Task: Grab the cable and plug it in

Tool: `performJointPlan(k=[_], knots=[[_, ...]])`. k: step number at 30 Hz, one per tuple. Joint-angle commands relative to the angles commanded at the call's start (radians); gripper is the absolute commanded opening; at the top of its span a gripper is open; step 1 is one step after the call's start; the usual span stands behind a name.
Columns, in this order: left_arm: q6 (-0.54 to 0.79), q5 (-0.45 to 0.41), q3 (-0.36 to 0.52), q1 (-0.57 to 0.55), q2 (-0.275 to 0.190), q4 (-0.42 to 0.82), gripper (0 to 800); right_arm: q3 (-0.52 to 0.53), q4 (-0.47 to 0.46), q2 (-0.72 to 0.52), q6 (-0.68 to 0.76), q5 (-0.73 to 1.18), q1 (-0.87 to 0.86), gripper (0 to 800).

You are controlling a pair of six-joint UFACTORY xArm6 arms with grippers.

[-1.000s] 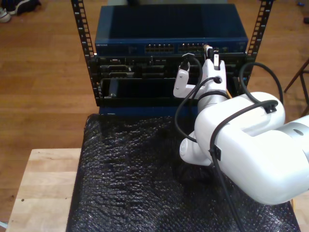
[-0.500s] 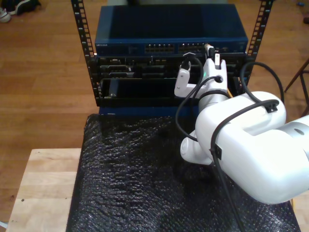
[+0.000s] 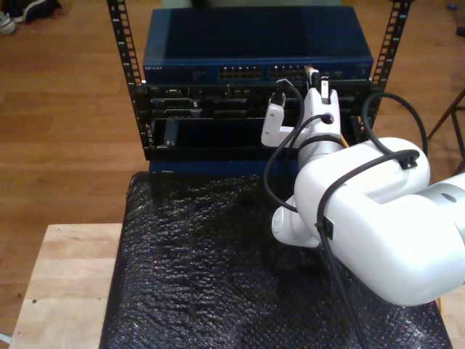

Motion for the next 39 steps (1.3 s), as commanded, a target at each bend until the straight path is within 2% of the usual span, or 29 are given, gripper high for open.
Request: performJointPlan(k=[29,31,33,34,39], knots=[[0.0,0.0,0.0,0.0,0.0,0.0,800,-0.052,-0.026,0.025,0.003,0.038,-0.014,0],[0.0,0.0,0.0,0.0,0.0,0.0,800,-0.051,-0.028,0.023,0.005,0.038,-0.015,42],[0.0,0.0,0.0,0.0,0.0,0.0,800,-0.049,-0.031,0.023,0.005,0.04,-0.017,194],[0.0,0.0,0.0,0.0,0.0,0.0,800,-0.046,-0.037,0.023,0.005,0.044,-0.017,243],[0.0,0.0,0.0,0.0,0.0,0.0,800,-0.026,-0.055,0.008,0.006,0.089,-0.015,342]])
